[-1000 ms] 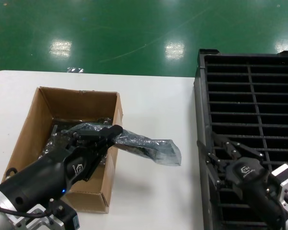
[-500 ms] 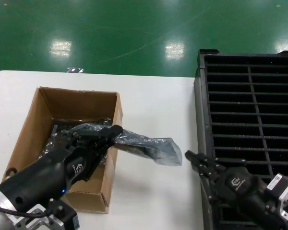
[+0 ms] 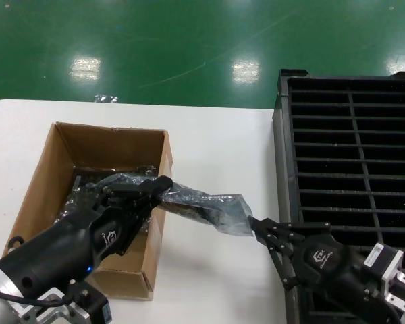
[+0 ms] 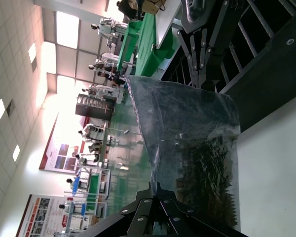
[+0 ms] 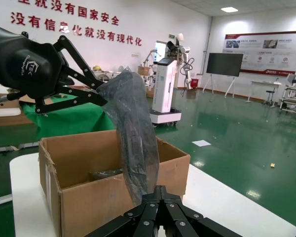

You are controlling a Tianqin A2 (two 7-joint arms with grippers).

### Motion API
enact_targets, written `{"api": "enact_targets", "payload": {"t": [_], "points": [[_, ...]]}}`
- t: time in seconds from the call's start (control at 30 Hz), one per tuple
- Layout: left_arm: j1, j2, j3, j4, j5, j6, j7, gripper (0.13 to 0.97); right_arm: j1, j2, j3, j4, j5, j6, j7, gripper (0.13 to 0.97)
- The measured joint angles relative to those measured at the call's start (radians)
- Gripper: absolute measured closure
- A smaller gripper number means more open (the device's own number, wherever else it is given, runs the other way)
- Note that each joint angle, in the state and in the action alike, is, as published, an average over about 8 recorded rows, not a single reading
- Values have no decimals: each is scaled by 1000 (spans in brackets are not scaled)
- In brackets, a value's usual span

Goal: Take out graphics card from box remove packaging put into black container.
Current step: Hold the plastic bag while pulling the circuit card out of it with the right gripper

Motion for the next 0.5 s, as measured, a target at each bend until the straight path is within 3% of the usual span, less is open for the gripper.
{"api": "enact_targets", "payload": {"t": [0.5], "points": [[0,0,0,0,0,0,0,958,2,21,-16,64,-14,10,66,962]]}}
